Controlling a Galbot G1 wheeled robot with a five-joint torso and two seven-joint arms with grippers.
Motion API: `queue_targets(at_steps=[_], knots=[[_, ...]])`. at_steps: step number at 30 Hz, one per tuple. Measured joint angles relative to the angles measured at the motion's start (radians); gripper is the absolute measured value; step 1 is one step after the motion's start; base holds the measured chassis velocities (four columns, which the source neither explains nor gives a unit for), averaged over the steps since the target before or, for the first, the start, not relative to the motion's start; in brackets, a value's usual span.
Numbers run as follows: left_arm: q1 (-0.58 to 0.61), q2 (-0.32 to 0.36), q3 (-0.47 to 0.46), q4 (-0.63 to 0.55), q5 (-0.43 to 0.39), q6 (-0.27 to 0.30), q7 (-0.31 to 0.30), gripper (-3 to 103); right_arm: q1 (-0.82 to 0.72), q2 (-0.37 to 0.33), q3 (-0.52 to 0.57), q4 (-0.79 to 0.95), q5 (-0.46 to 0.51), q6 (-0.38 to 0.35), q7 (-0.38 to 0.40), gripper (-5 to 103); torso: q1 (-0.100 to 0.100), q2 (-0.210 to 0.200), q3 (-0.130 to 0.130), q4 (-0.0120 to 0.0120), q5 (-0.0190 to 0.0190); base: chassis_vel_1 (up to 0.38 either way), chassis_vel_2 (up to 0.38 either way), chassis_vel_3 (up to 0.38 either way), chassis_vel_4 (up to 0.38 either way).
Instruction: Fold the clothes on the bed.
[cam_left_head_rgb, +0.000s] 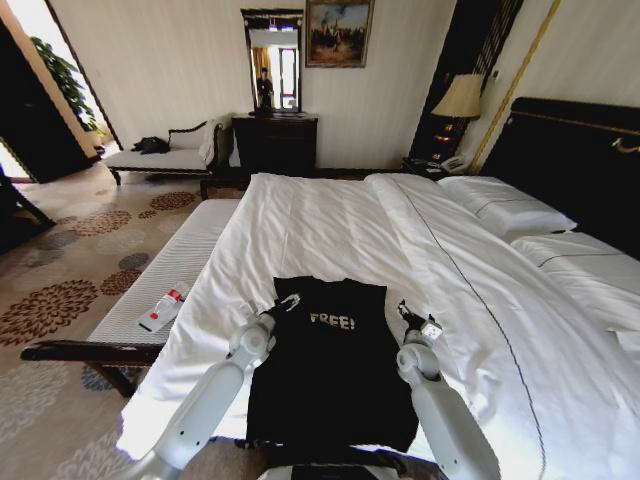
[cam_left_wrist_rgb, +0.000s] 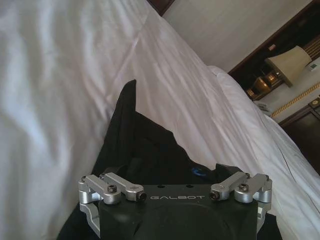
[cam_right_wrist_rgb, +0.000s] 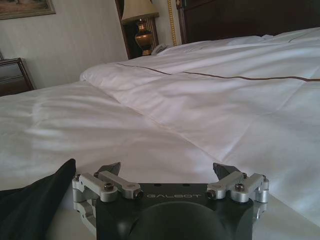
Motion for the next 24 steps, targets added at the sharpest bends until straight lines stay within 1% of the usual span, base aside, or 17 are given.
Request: queue_targets(at_steps=[7,18,24], knots=[[-0.021,-0.006,0.034,0.022,0.008,0.004,-0.001,100,0.002,-0.003,0.005,-0.012,0.001,0.0,0.0,100,0.0,0.0,0.0,0.0,0.0,0.0,0.0,0.0,0.0],[-0.021,-0.005,0.043,0.027,0.015,0.008,-0.001,100,0.006,-0.001,0.002,-0.019,0.0,0.001,0.002,100,0.0,0.0,0.0,0.0001,-0.0002,0.0,0.0,0.0,0.0],[-0.014,0.01,0.024,0.033,0.022,0.008,0.0,100,0.005,0.001,0.002,-0.018,-0.001,0.001,0.004,100,0.0,0.0,0.0,0.0001,-0.0002,0.0,0.0,0.0,0.0]])
